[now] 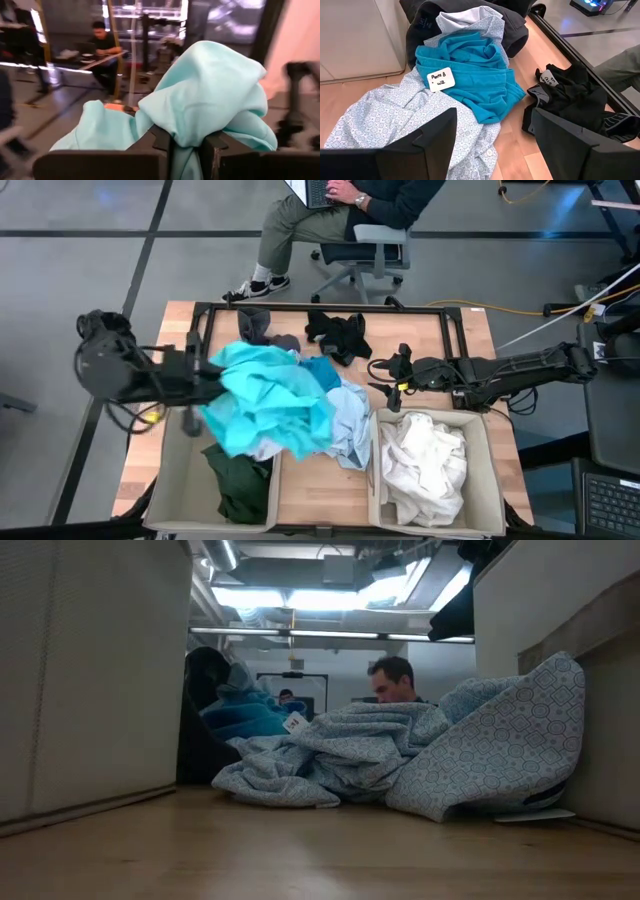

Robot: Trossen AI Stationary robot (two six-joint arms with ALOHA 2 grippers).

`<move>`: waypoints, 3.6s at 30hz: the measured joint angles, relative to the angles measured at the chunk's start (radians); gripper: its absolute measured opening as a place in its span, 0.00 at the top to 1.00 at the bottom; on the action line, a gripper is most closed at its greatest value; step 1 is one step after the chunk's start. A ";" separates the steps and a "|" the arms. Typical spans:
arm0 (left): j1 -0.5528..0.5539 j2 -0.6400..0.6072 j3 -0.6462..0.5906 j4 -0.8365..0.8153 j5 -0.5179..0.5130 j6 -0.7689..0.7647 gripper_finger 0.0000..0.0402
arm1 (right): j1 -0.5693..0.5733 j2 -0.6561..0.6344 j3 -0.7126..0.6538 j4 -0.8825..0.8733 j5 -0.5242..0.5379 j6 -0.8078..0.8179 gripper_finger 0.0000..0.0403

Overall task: Sort clothes
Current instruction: Put the light blue shorts into the left brown laundry organizer

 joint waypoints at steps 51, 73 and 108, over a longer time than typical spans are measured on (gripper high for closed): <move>-0.486 -0.067 -0.129 -0.911 0.546 -2.065 0.92 | 0.000 0.059 0.001 0.064 0.000 -0.003 0.36; -0.299 0.166 -0.584 -0.580 0.408 -1.909 0.92 | 0.000 0.060 0.000 0.085 0.000 -0.026 0.36; -0.249 0.159 -1.023 -0.023 0.677 -1.832 0.56 | 0.000 0.060 0.000 0.085 0.000 -0.031 0.36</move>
